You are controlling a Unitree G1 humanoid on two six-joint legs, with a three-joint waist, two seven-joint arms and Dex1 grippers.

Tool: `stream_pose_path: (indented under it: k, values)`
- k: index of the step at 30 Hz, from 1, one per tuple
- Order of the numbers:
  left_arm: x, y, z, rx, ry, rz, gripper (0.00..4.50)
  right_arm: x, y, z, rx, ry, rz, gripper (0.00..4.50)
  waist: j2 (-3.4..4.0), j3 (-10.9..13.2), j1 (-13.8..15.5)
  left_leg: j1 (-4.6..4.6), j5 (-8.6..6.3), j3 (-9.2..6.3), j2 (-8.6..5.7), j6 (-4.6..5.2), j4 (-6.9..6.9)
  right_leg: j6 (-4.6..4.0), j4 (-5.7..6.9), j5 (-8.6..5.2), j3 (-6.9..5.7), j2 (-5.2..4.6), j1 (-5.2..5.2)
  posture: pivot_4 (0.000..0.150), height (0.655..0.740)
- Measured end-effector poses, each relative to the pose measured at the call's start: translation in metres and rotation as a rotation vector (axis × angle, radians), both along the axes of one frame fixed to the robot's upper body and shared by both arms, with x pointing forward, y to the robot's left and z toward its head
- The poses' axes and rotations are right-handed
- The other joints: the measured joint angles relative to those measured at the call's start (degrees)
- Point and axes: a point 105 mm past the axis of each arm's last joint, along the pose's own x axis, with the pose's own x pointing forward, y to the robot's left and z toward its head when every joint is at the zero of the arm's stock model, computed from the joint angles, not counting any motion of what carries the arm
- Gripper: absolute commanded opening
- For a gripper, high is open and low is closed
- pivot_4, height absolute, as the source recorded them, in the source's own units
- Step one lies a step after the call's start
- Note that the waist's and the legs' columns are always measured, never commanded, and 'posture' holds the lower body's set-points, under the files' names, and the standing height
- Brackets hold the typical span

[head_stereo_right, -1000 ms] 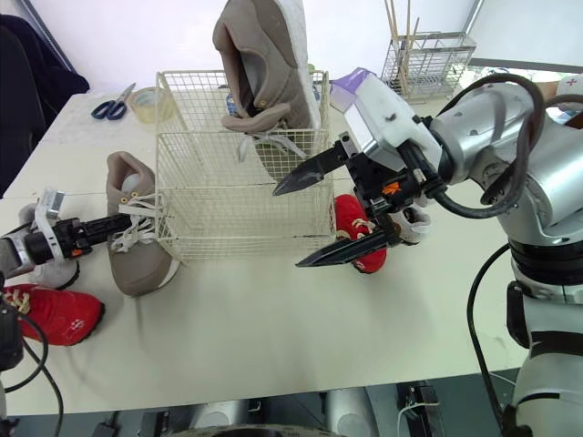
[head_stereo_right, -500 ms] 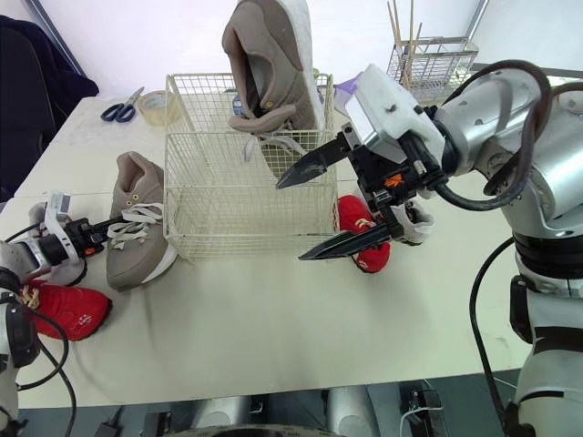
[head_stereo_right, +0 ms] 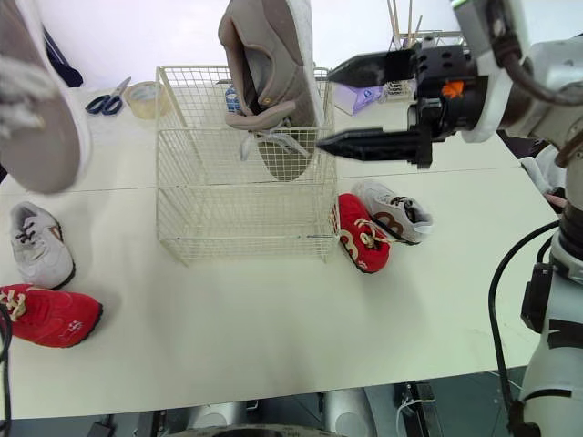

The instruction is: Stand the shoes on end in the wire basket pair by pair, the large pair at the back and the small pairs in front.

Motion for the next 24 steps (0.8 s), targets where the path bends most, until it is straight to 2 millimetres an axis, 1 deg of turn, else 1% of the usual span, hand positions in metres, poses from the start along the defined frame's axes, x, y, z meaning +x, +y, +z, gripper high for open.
stream_pose_path:
  k: [1,2,3,4,6,8,10,11,13,15,18,21,24]
  values:
    - [-0.006,-0.014,0.017,0.02,-0.073,-0.021,0.69,0.002,-0.003,-0.001,0.011,0.003,-0.02,4.5,0.03,-0.01,0.2,0.06,-0.03,0.09,-0.05,0.06,0.02,0.09,-0.03,0.05,0.02,-0.01,0.08,0.15,0.74]
    - [-0.009,-0.033,0.029,0.042,-0.138,-0.052,0.69,0.006,-0.006,-0.003,0.024,0.003,-0.045,4.5,0.06,-0.02,0.36,0.12,-0.03,0.1,-0.1,0.07,0.05,0.1,-0.04,0.05,0.02,-0.01,0.16,0.15,0.74]
    - [-0.008,-0.045,0.033,0.057,-0.171,-0.07,0.69,0.008,-0.007,-0.003,0.034,0.001,-0.059,4.5,0.07,-0.02,0.41,0.18,-0.02,0.1,-0.19,0.07,0.06,0.13,-0.02,0.07,0.02,0.0,0.22,0.15,0.74]
    - [-0.004,-0.063,0.034,0.076,-0.197,-0.098,0.69,0.011,-0.01,-0.004,0.048,-0.004,-0.077,4.5,0.07,-0.03,0.51,0.27,-0.01,0.07,-0.18,0.06,0.06,0.16,-0.02,0.08,0.02,0.06,0.3,0.15,0.74]
    - [0.013,-0.088,0.023,0.072,-0.19,-0.157,0.69,0.013,-0.012,-0.005,0.061,-0.013,-0.09,4.5,0.07,-0.02,0.53,0.5,0.02,0.02,-0.14,0.02,0.06,0.15,-0.01,0.08,0.01,0.19,0.52,0.15,0.74]
    - [0.037,-0.118,0.006,0.082,-0.182,-0.196,0.69,0.014,-0.014,-0.007,0.066,-0.016,-0.097,4.5,0.04,0.0,0.32,0.6,0.03,0.03,-0.08,0.01,0.06,0.14,-0.04,0.09,0.06,0.33,0.61,0.15,0.74]
    - [0.052,-0.135,-0.003,0.112,-0.185,-0.2,0.69,0.014,-0.015,-0.008,0.066,-0.014,-0.1,4.5,0.06,0.02,0.11,0.59,0.03,0.06,-0.06,0.01,0.06,0.14,-0.04,0.09,0.11,0.38,0.56,0.15,0.74]
    - [0.061,-0.142,-0.004,0.117,-0.207,-0.188,0.69,0.014,-0.016,-0.007,0.069,-0.013,-0.103,4.5,0.08,0.03,-0.09,0.58,0.03,0.07,-0.03,0.01,0.05,0.14,-0.03,0.09,0.13,0.42,0.51,0.15,0.74]
    - [0.069,-0.145,-0.002,0.128,-0.243,-0.156,0.69,0.013,-0.018,-0.006,0.08,-0.002,-0.112,4.5,0.11,0.05,-0.63,0.54,0.01,0.06,0.01,0.04,0.01,0.14,0.0,0.09,0.13,0.45,0.44,0.15,0.74]
    - [0.075,-0.143,0.003,0.13,-0.288,-0.115,0.69,0.01,-0.024,-0.002,0.107,0.031,-0.135,4.5,0.13,0.06,-0.97,0.47,0.0,0.06,0.02,0.07,-0.08,0.15,0.0,0.09,0.12,0.46,0.32,0.15,0.74]
    - [0.079,-0.143,0.005,0.119,-0.32,-0.11,0.69,0.004,-0.027,0.002,0.129,0.044,-0.149,4.5,0.14,0.07,-1.07,0.4,-0.03,0.08,0.04,0.11,-0.08,0.14,-0.02,0.08,0.12,0.45,0.24,0.15,0.74]
    - [0.083,-0.141,0.003,0.125,-0.324,-0.105,0.69,-0.001,-0.027,-0.004,0.116,0.051,-0.16,4.5,0.13,0.07,-0.94,0.32,-0.03,0.07,0.04,0.11,0.0,0.15,-0.03,0.08,0.11,0.45,0.24,0.15,0.74]
    - [0.087,-0.14,-0.002,0.138,-0.32,-0.093,0.69,-0.001,-0.027,-0.008,0.114,0.064,-0.165,4.5,0.13,0.07,-0.92,0.28,-0.02,0.08,0.02,0.1,0.06,0.15,-0.03,0.09,0.13,0.42,0.24,0.15,0.74]
